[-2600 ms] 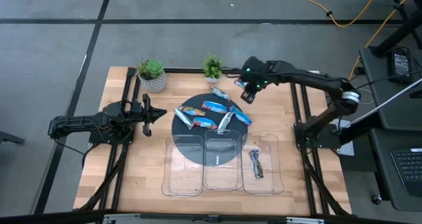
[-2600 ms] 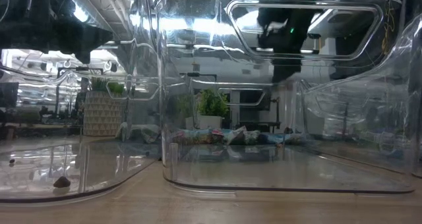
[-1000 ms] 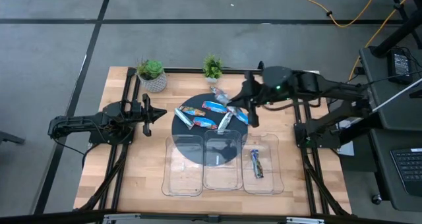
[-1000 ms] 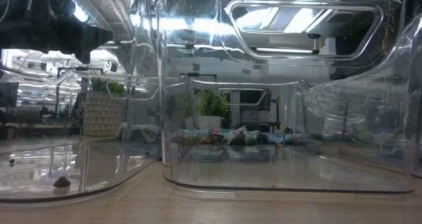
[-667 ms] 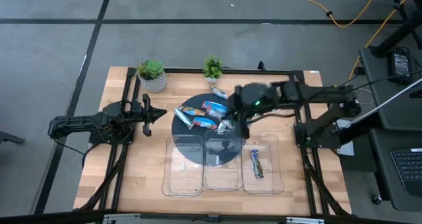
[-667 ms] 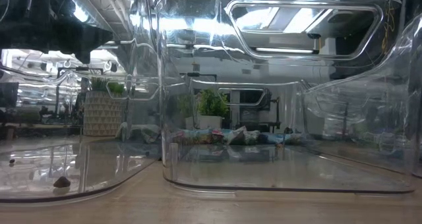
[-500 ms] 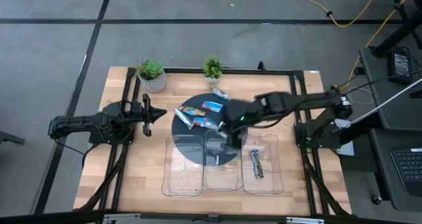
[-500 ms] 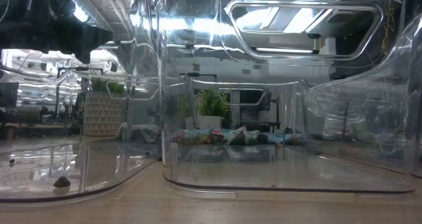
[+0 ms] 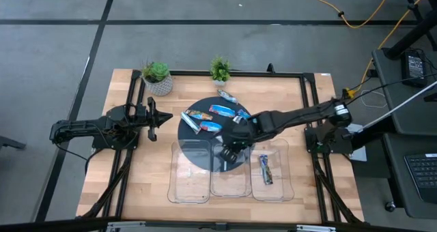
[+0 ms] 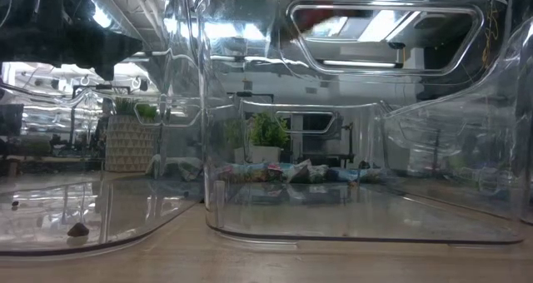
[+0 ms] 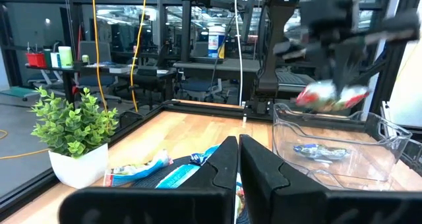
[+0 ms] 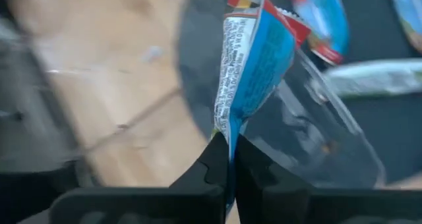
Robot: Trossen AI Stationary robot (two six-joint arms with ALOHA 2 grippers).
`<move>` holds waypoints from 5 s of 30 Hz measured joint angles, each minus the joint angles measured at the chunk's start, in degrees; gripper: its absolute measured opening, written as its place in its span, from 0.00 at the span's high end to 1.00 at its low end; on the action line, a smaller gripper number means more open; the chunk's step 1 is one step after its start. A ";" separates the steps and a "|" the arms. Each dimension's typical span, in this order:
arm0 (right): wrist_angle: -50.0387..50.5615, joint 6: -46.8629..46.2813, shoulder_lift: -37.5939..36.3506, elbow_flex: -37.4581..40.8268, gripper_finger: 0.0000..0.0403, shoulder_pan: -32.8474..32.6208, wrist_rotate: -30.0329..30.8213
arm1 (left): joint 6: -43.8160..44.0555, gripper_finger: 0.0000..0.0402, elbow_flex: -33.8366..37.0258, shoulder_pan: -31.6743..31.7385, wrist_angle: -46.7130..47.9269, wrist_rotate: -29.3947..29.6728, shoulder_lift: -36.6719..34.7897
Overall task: Pick and place Granola Bars by type
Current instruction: Put the red granola bar into the middle transparent bin, then put the blue granola bar into the right transparent bin
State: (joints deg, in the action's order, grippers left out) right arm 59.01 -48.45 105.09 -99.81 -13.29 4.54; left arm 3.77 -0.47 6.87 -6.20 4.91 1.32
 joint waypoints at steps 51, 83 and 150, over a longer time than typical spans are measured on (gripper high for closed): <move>4.93 8.58 15.51 0.06 0.66 -0.60 -2.73 | 0.01 0.97 0.00 -0.01 -0.02 0.00 0.01; 5.88 33.88 -12.25 0.04 0.64 10.59 7.16 | 0.01 0.98 0.00 -0.01 -0.02 0.00 0.01; -22.94 35.22 -11.86 43.95 0.29 28.23 -2.71 | 0.01 0.97 -0.01 0.00 0.00 -0.02 0.01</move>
State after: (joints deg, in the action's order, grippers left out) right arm 36.07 -13.23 93.23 -55.86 14.94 1.83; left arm 3.78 -0.48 6.86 -6.20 4.89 1.33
